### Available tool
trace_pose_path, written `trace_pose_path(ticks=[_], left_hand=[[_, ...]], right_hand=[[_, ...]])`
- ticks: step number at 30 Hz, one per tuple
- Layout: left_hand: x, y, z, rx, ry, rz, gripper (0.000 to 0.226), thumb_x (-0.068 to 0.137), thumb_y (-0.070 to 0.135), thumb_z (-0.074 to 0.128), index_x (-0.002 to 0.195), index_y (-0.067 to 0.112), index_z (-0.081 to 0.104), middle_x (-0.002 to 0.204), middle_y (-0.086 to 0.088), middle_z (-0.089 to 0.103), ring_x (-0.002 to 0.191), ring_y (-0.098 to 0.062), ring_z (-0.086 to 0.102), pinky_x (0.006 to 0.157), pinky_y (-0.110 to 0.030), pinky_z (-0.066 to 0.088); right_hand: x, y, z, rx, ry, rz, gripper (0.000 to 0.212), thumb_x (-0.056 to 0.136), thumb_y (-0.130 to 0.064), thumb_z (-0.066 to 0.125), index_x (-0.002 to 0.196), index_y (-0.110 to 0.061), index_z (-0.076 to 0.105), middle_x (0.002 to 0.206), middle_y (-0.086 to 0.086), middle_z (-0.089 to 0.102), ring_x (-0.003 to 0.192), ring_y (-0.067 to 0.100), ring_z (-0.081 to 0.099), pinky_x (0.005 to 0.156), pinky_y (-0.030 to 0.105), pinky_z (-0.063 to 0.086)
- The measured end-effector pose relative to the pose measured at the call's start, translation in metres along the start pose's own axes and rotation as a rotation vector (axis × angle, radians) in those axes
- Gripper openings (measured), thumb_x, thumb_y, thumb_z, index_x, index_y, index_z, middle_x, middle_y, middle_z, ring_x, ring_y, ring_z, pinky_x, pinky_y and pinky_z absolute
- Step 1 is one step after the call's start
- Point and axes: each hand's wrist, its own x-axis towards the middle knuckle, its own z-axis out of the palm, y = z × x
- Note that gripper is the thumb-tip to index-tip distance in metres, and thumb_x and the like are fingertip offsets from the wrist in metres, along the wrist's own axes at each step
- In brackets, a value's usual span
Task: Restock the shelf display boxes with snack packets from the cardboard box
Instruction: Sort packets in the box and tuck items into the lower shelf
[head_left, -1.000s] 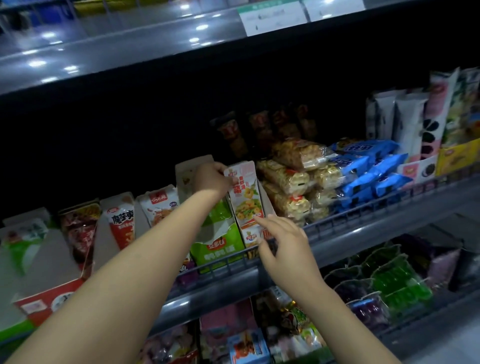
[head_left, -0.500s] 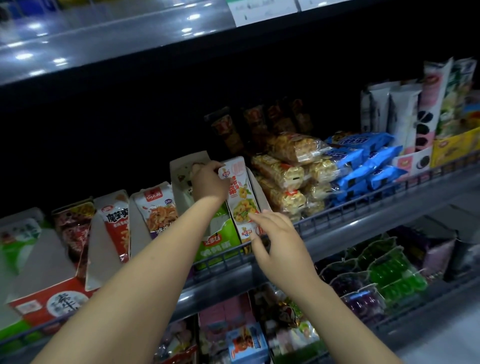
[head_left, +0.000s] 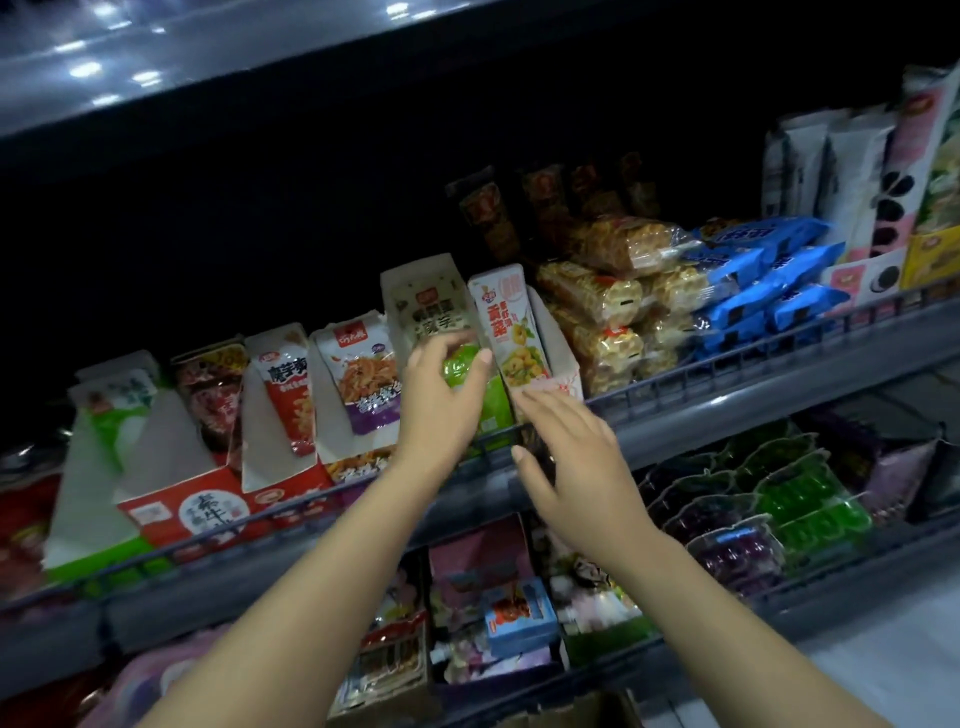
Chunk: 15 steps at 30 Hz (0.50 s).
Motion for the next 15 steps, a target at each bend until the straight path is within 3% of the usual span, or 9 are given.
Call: trace_pose_path(ticks=[3,6,11,15], left_hand=[[-0.042,-0.003,-0.021,-0.034,0.022,0.077,0.019,0.094,0.023,0.054,0.111,0.027,0.058,0.111,0.013,0.051,0.112,-0.002,0.047,0.092,-0.01,0.033],[-0.088,-0.015,-0.038,-0.07,0.054,0.084,0.017,0.092,0.027,0.049,0.107,0.03,0.058,0.108,0.019,0.052,0.11,-0.001,0.049,0.094,-0.013,0.037],[-0.171,-0.063,-0.041,-0.096,0.034,-0.151,0.016,0.096,0.021,0.05,0.106,0.03,0.058,0.106,0.015,0.055,0.104,0.005,0.05,0.089,-0.007,0.036],[-0.236,-0.109,-0.029,-0.083,-0.036,-0.374,0.015,0.097,0.021,0.048,0.106,0.022,0.06,0.107,0.006,0.058,0.101,-0.006,0.052,0.081,-0.003,0.035]], right_hand=[[-0.022,-0.009,0.007,-0.001,-0.033,-0.008,0.053,0.09,-0.038,0.039,0.141,-0.021,0.04,0.145,-0.007,0.04,0.138,0.011,0.029,0.11,0.021,0.011],[-0.048,-0.015,0.017,0.002,-0.154,0.021,0.05,0.095,-0.037,0.043,0.143,-0.025,0.035,0.144,-0.009,0.042,0.135,0.01,0.033,0.11,0.024,0.023],[-0.095,-0.018,0.044,-0.053,-0.432,0.109,0.05,0.095,-0.035,0.047,0.143,-0.027,0.034,0.143,-0.005,0.044,0.13,0.015,0.04,0.103,0.029,0.037],[-0.137,-0.014,0.072,-0.062,-0.602,0.169,0.049,0.096,-0.034,0.047,0.143,-0.025,0.036,0.145,-0.004,0.042,0.126,0.016,0.045,0.099,0.03,0.041]])
